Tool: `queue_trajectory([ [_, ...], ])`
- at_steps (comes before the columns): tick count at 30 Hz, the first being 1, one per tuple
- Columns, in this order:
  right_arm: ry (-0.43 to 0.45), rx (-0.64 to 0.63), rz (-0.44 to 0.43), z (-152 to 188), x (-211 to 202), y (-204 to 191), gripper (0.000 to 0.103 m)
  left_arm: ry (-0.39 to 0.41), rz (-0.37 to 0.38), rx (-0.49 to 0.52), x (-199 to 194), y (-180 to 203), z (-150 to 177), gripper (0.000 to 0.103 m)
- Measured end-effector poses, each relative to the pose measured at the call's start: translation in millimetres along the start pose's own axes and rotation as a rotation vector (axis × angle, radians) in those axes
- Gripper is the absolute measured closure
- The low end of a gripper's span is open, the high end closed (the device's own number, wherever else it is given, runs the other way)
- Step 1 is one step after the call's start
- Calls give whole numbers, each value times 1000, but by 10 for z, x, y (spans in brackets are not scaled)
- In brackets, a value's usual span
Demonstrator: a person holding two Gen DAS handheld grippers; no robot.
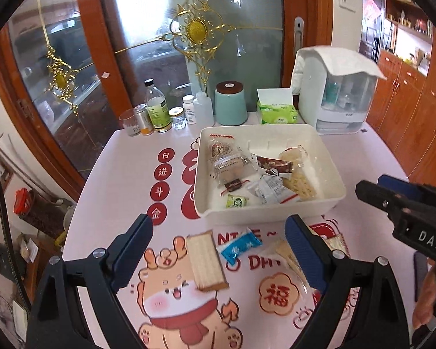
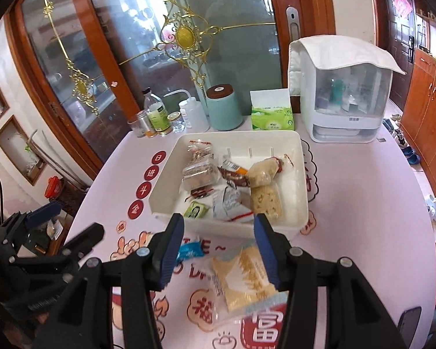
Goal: Organize snacks
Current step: 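Withdraw both open tools toward the remaining wafer and blue packet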
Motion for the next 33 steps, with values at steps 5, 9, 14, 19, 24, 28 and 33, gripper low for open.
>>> queue_trajectory([
  [5, 12, -8, -18, 227, -253, 15, 51, 16, 22, -26, -346, 33, 147, 11],
  [9, 14, -12, -28, 362, -391, 10, 49, 17, 36, -42, -543, 74, 242, 11],
  [14, 27, -11, -63, 490, -574, -5, 49, 17, 19, -26, -710, 135, 372, 11],
  [19, 48, -25, -71, 572, -692, -16, 46, 23, -7, -16, -767, 137, 488, 7],
  [24, 57, -39, -51, 679, -671, 13, 45, -4, -33, -22, -662, 82, 642, 7],
  [28, 63, -67, -7, 798, -584, 82, 45, -25, -56, -26, -538, -7, 765, 7],
  [33, 30, -68, 31, 990, -350, 251, 45, -85, -72, -55, -268, -195, 940, 7],
])
Point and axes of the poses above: each gripper's, at about its wrist camera, not at the fingertips, and x roughly the way its jaws point, y to its right, z to its underside, the point moved 6 cm from there along x, roughly the way its jaws point, and after that the axes turned 9 degrees about z, right-handed, at the moved point
